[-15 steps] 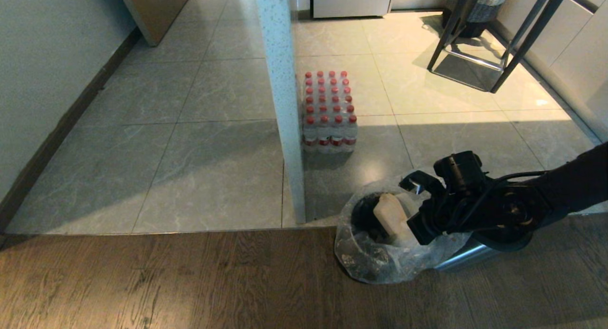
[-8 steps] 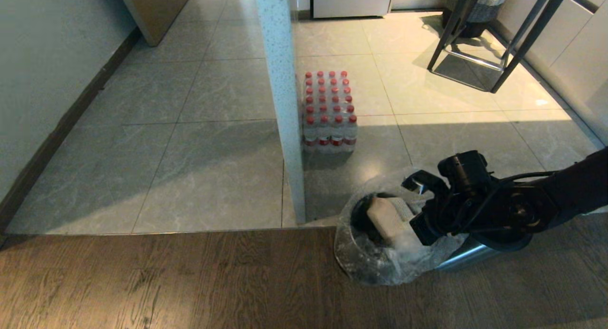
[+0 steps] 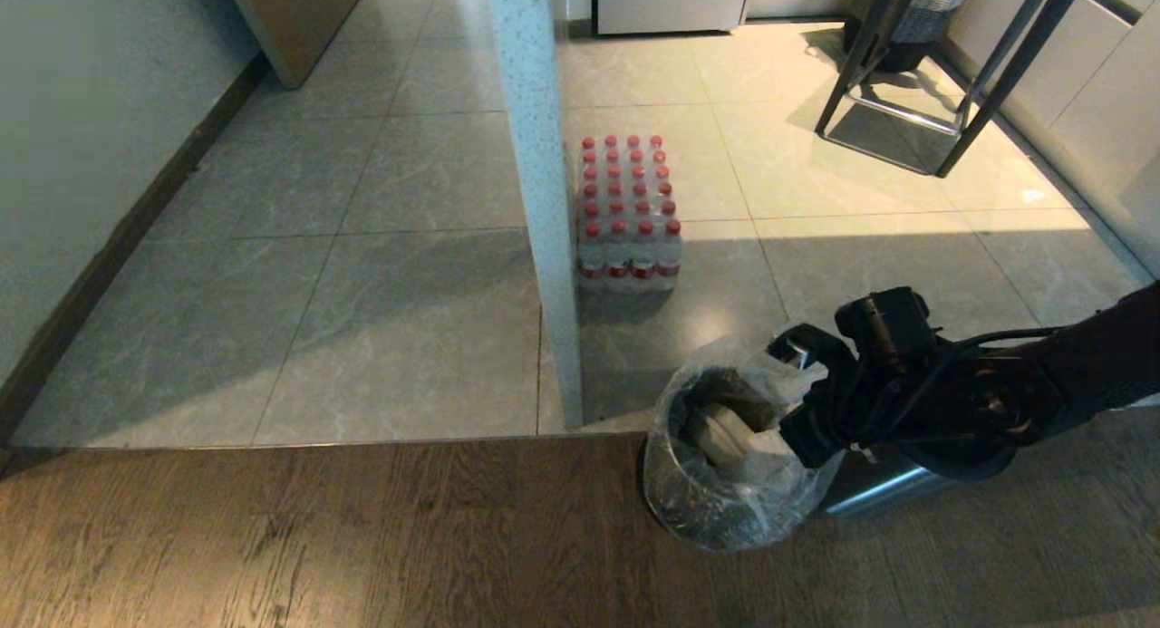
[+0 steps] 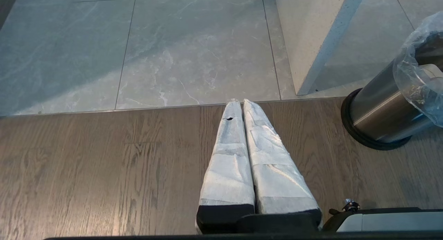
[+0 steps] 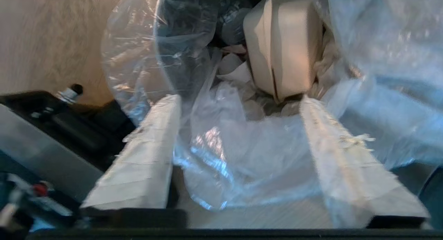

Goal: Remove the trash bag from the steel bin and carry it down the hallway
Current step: Pick up the trash bag

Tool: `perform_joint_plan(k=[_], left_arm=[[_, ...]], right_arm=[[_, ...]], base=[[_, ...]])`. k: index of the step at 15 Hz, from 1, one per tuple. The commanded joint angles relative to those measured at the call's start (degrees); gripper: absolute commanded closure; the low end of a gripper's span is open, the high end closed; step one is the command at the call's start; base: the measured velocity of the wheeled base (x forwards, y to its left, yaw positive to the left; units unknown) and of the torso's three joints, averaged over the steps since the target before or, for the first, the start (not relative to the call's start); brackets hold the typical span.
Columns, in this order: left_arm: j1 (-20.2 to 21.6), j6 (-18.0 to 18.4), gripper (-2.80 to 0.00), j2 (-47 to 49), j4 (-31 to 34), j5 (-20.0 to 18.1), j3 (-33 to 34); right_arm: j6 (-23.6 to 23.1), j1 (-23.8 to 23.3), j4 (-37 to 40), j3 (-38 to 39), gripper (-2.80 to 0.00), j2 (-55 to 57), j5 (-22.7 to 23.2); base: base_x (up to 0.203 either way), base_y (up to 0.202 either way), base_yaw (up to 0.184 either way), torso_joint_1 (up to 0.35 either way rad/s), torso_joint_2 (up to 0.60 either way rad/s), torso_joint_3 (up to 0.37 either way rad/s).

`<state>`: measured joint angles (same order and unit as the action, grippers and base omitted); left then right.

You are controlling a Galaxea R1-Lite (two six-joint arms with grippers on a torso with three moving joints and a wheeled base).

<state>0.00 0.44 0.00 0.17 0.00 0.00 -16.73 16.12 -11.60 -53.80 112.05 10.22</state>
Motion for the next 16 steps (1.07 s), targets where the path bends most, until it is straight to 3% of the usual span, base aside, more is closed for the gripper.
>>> perform_joint_plan(k=[1,4,6,9,14,16], left_arm=[[0.0,0.0,0.0,0.0,0.0,0.0,0.0],[0.0,0.0,0.0,0.0,0.0,0.0,0.0],[0.0,0.0,0.0,0.0,0.0,0.0,0.0],[0.0,0.0,0.0,0.0,0.0,0.0,0.0],[0.0,0.0,0.0,0.0,0.0,0.0,0.0],[0.0,0.0,0.0,0.0,0.0,0.0,0.0]], right_arm=[[4.04,2.8,0.06,-0.2,-2.8,-0.64,2.03],[13.03,9.33,-0.63,-2.33,-2.8,0.49,3.75],[17.21,10.16,-1.14,-3.86,-2.8,0.47,3.84],[16.43,8.74,-2.74,-3.48,-2.8,-2.52,3.48],[11.2,3.5,-2.99,-0.54,-2.8,-8.88,1.79],[4.35,-0.95,-2.44,4.33,-2.8,-11.15,1.6]], base=[[0.0,0.0,0.0,0.0,0.0,0.0],[0.0,0.0,0.0,0.0,0.0,0.0],[0.0,0.0,0.0,0.0,0.0,0.0],[0.0,0.0,0.0,0.0,0.0,0.0],[0.0,0.0,0.0,0.0,0.0,0.0],[0.0,0.0,0.0,0.0,0.0,0.0]])
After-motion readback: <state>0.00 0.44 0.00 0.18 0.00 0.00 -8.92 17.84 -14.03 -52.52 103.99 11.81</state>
